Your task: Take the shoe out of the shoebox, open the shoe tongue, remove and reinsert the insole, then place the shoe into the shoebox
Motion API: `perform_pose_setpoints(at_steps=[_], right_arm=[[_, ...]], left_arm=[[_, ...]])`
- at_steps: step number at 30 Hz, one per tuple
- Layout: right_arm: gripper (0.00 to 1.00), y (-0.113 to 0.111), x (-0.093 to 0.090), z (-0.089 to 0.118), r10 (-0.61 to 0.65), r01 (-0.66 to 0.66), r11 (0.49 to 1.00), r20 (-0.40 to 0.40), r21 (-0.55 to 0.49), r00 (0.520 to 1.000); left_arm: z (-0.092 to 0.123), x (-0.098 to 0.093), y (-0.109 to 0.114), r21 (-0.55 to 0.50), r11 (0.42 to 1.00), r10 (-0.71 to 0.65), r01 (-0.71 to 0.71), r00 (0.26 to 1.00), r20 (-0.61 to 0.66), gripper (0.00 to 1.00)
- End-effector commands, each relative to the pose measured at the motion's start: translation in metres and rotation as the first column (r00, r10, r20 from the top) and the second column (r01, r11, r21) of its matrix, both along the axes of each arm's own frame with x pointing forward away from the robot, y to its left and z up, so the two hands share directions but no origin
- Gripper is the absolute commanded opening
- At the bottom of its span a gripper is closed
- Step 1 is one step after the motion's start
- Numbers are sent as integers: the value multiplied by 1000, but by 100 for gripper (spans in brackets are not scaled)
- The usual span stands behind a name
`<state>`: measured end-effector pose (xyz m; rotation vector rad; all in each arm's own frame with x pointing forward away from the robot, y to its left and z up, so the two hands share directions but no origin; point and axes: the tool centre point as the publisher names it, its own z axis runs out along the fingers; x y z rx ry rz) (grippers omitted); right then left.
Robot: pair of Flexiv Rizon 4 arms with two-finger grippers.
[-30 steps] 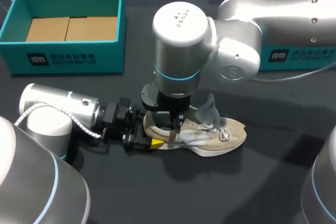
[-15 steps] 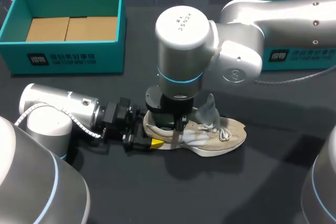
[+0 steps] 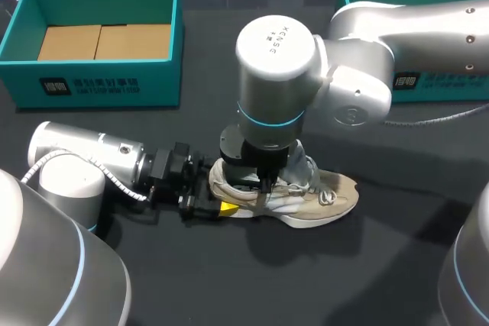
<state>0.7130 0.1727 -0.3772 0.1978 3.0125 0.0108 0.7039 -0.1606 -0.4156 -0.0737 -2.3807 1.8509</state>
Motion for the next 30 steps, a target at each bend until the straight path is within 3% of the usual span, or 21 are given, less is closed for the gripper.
perform_pose_setpoints(at_steps=[1, 12, 20, 30], right_arm=[[38, -9, 3, -9, -3, 3, 1000, -13, 27, 1000], [40, -16, 5, -29, -11, 18, 995, -68, 98, 998], [39, -10, 1, -48, 12, 11, 988, -151, 153, 989], [15, -1, -17, -60, 36, 12, 978, -228, 206, 973]], left_arm=[[-3, -1, -1, 0, 1000, 0, 0, 1000, 0, 0], [-3, -1, -1, 0, 1000, 0, 0, 1000, 0, 0], [-3, -1, -1, 0, 1000, 0, 0, 1000, 0, 0], [-3, -1, -1, 0, 1000, 0, 0, 1000, 0, 0]])
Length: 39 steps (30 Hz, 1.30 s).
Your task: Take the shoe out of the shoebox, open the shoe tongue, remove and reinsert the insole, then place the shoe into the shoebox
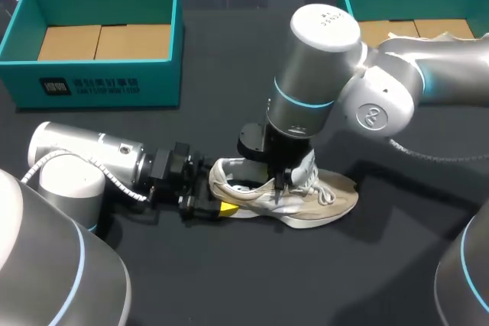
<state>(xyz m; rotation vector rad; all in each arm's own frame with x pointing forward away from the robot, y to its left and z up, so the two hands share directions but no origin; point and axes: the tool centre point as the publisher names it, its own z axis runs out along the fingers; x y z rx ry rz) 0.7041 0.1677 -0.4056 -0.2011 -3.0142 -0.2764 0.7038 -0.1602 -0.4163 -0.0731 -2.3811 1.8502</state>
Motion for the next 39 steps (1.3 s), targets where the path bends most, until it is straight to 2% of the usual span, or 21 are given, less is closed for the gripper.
perform_pose_setpoints(at_steps=[1, 2, 3, 14, 22, 26, 39], right_arm=[[9, 4, -10, -32, 4, -4, 1000, -16, 24, 1000], [1, 5, -11, -31, 4, -4, 1000, -17, 26, 1000], [0, 5, -12, -31, 4, -4, 1000, -18, 27, 1000], [0, 0, -20, -9, 34, -35, 997, 14, 64, 999], [0, -10, -24, 5, 49, -62, 986, 90, 155, 995], [0, -12, -21, 12, 55, -72, 984, 104, 161, 993], [0, -21, -12, 36, 75, -130, 961, 224, 245, 972]], left_arm=[[-2, -1, -2, 0, 1000, 0, 0, 1000, 1, 0], [-2, -1, -2, 0, 1000, 0, 0, 1000, 1, 0], [-2, -1, -2, 0, 1000, 0, 0, 1000, 1, 0], [-2, -1, -2, 0, 1000, 0, 0, 1000, 1, 0], [-2, -1, -2, 0, 1000, 0, 0, 1000, 1, 0], [-2, -1, -2, 0, 1000, 0, 0, 1000, 1, 0], [-2, -1, -2, 0, 1000, 0, 0, 1000, 1, 0]])
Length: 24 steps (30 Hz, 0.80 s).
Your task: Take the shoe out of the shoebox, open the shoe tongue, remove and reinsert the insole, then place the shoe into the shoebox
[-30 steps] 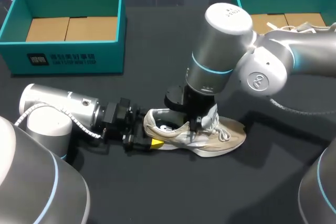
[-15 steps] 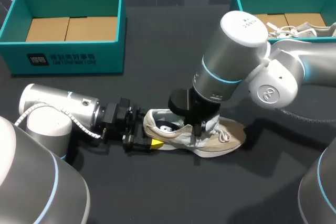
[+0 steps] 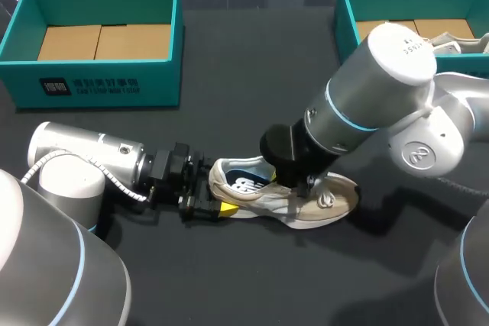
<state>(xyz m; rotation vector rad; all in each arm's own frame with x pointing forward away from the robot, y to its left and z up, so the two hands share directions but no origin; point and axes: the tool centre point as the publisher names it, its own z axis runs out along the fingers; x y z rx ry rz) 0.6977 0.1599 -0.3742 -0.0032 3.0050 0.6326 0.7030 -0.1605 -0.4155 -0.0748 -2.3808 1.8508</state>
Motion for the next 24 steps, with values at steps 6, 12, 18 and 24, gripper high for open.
perform_pose_setpoints(at_steps=[6, 12, 18, 24], right_arm=[[0, -20, -5, 5, 16, -19, 996, 42, 86, 999], [0, -13, 1, 19, 74, -82, 993, 93, 86, 993], [0, 0, 9, 29, 152, -162, 984, 131, 75, 980], [0, 2, 9, 33, 171, -184, 980, 150, 79, 974]], left_arm=[[-3, 0, -1, 0, 1000, 0, 0, 1000, 0, 0], [-3, 0, -1, 0, 1000, 0, 0, 1000, 0, 0], [-3, 0, -1, 0, 1000, 0, 0, 1000, 0, 0], [-3, 0, -1, 0, 1000, 0, 0, 1000, 0, 0]])
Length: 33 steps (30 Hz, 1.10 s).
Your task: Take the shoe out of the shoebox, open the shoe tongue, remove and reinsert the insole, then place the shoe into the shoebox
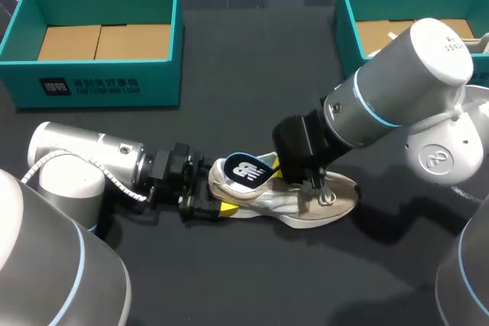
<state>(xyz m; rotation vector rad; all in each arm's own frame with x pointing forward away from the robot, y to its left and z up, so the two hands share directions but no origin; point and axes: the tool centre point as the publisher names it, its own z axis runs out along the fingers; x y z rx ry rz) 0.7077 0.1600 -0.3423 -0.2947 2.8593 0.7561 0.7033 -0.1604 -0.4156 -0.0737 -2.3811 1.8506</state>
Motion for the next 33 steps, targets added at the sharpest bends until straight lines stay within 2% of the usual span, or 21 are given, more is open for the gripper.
perform_pose_setpoints(at_steps=[1, 14, 24, 25, 29, 33], right_arm=[[0, 3, -1, 2, 11, -11, 1000, 5, -5, 1000], [0, 29, 0, 17, 97, -96, 995, 17, -39, 995], [0, 47, 2, 21, 126, -126, 992, -2, -14, 992], [6, 48, 2, 21, 123, -123, 992, -11, -10, 992], [42, 50, 2, 18, 108, -108, 994, -39, 17, 993], [42, 48, 2, 15, 64, -61, 997, -68, 43, 996]], left_arm=[[-3, 0, -2, 0, 1000, 0, 0, 1000, 0, 0], [-3, 0, -2, 0, 1000, 0, 0, 1000, 0, 0], [-3, 0, -2, 0, 1000, 0, 0, 1000, 0, 0], [-3, 0, -2, 0, 1000, 0, 0, 1000, 0, 0], [-3, 0, -2, 0, 1000, 0, 0, 1000, 0, 0], [-3, 0, -2, 0, 1000, 0, 0, 1000, 0, 0]])
